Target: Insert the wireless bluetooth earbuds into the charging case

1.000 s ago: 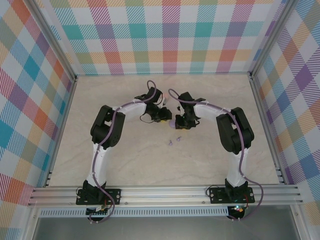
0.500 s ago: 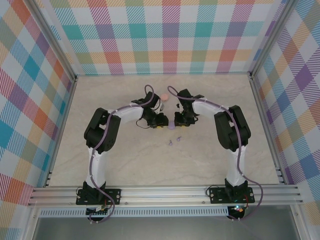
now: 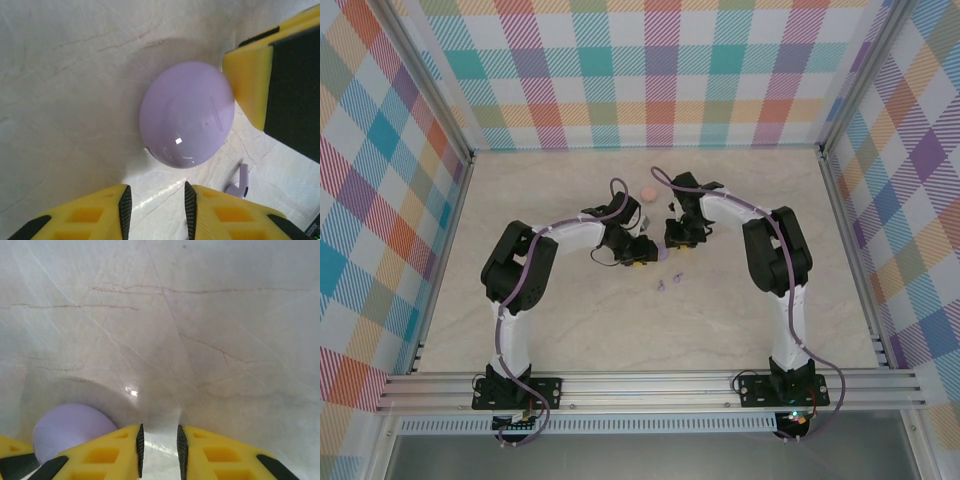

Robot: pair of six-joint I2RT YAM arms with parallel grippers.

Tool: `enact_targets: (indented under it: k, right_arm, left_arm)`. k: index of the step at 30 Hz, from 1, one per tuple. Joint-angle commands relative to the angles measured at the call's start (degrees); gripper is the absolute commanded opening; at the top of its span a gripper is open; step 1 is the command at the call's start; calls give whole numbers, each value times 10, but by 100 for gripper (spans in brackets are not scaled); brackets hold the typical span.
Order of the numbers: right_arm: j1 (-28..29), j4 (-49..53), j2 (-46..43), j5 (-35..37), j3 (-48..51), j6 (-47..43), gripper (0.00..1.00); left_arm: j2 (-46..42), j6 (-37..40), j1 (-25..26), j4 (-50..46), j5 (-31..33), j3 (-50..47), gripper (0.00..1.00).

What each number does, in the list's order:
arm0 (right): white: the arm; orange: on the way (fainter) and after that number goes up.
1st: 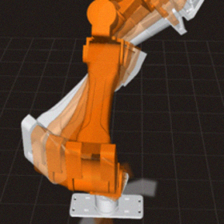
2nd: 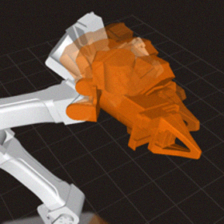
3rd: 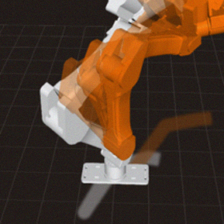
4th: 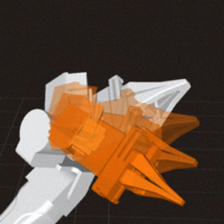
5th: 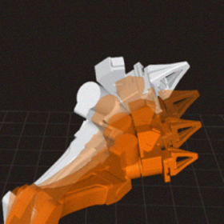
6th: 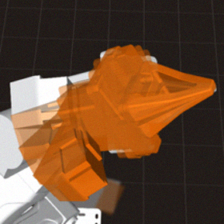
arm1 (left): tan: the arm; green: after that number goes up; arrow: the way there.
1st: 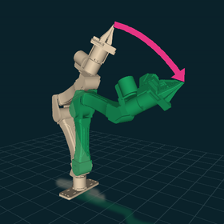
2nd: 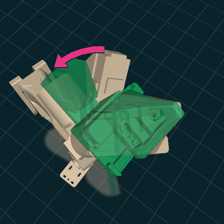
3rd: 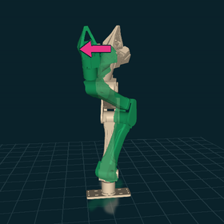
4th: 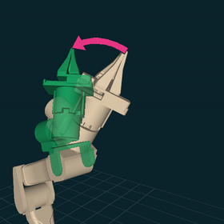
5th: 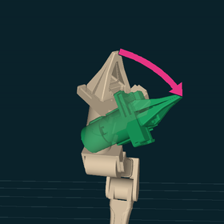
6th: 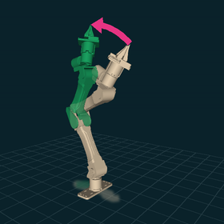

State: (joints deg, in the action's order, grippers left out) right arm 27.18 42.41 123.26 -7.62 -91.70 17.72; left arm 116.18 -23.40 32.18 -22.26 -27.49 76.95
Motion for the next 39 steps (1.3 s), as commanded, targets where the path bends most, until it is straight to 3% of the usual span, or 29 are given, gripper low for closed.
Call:
enact_targets:
  k: [1,9,14,24,31,39]
  right_arm:
    - [-1,-7,25,-17,-20,-16,29]
    - [-1,2,33,-2,-37,-11,33]
    - [-9,-20,-6,6,5,19,35]
    - [-18,-41,-95,-34,102,18,34]
    - [-14,-83,-101,-106,134,38,29]
    - [-6,-80,-69,-102,115,52,23]
  left_arm:
    - [-25,-6,9,10,-17,-4,36]
    - [-34,8,8,-6,-1,8,41]
    - [-34,37,-12,-42,20,36,42]
    - [36,89,-46,-69,-17,134,52]
    - [86,96,-47,-66,-53,163,47]
    - [89,90,-46,-53,-72,144,41]
